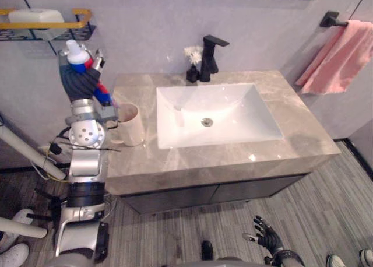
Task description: Organize washtable
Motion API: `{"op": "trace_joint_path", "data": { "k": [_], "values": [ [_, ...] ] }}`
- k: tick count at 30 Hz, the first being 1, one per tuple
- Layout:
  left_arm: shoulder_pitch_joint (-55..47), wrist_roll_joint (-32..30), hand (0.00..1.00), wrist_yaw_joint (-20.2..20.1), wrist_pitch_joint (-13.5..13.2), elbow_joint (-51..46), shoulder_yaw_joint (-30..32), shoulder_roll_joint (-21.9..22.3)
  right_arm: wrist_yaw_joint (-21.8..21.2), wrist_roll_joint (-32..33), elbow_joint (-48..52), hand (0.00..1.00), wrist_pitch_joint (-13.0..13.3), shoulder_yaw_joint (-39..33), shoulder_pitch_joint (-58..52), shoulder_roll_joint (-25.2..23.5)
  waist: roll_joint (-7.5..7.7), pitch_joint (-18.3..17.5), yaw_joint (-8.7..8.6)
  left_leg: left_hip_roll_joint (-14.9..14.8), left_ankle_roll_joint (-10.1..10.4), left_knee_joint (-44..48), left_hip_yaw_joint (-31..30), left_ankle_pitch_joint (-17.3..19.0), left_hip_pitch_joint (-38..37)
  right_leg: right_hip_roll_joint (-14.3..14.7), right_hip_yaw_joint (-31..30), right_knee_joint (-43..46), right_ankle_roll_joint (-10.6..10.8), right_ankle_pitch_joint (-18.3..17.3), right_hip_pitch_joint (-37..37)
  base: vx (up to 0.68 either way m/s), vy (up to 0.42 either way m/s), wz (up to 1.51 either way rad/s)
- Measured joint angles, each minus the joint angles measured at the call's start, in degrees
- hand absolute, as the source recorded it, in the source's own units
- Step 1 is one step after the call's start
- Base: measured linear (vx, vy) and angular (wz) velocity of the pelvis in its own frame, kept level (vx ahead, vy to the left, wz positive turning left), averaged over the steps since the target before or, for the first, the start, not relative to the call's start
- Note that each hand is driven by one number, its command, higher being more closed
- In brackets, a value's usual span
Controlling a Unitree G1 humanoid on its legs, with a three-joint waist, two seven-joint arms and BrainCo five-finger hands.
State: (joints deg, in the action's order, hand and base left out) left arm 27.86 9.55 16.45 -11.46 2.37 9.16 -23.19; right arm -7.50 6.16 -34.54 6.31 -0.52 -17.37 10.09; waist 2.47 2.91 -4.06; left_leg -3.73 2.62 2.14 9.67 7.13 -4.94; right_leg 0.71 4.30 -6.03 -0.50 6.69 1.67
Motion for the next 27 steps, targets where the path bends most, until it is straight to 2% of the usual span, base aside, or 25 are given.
{"op": "trace_joint_path", "data": {
  "k": [5, 9, 17, 18, 27],
  "values": [
    [-0.1, 0.0, 1.00, 0.1, 0.0, 0.5, 0.0, 0.0, 0.0, 0.0, 0.0, 0.00, 0.0, 0.0, 0.0, -0.3, 0.73, 1.2, 0.08, 0.5, -0.4, 0.9, 0.3, 0.1, 0.9, -0.5, -0.5, 0.0, 0.3, 0.4, 0.7, -0.08, 0.032, -0.05],
    [-0.1, 0.0, 1.00, 0.1, 0.0, 0.5, 0.1, 0.0, 0.0, 0.0, 0.0, 0.00, 0.0, -0.2, -0.1, -0.3, 0.67, 1.3, 0.09, 0.5, -0.3, 0.9, 0.7, 0.2, 1.2, -0.5, -0.7, 0.0, 0.4, 0.3, 1.5, -0.03, 0.009, -0.05],
    [-1.0, 0.0, 1.00, 0.0, 0.5, 2.9, 0.5, 0.0, 0.0, -0.1, 0.0, 0.00, 0.1, -1.3, 0.3, -0.3, -0.60, 2.2, -0.14, 0.5, -0.3, 0.1, 1.3, 0.2, 0.9, -0.4, -0.8, 0.0, 0.8, 0.7, 1.4, 0.03, 0.018, -0.03],
    [-1.1, 0.0, 0.00, 0.0, 0.6, 3.0, 0.5, 0.0, 0.0, -0.1, 0.0, 0.00, 0.1, -1.3, 0.3, -0.3, -0.62, 2.2, -0.23, 0.5, -0.4, 0.1, 1.4, 0.2, 0.8, -0.4, -0.7, 0.0, 0.9, 0.8, 1.4, 0.02, 0.032, -0.05],
    [-2.5, 0.0, 0.00, 0.0, 1.1, 3.1, 0.7, -0.1, 0.0, -0.1, 0.0, 0.00, 0.1, -1.3, 0.1, -0.3, -0.81, 2.3, -0.45, 1.6, -0.9, 0.6, 1.7, 0.5, 0.8, -1.5, -0.7, 0.0, 1.6, 1.3, 1.4, -0.03, 0.037, -0.02]
  ]
}}
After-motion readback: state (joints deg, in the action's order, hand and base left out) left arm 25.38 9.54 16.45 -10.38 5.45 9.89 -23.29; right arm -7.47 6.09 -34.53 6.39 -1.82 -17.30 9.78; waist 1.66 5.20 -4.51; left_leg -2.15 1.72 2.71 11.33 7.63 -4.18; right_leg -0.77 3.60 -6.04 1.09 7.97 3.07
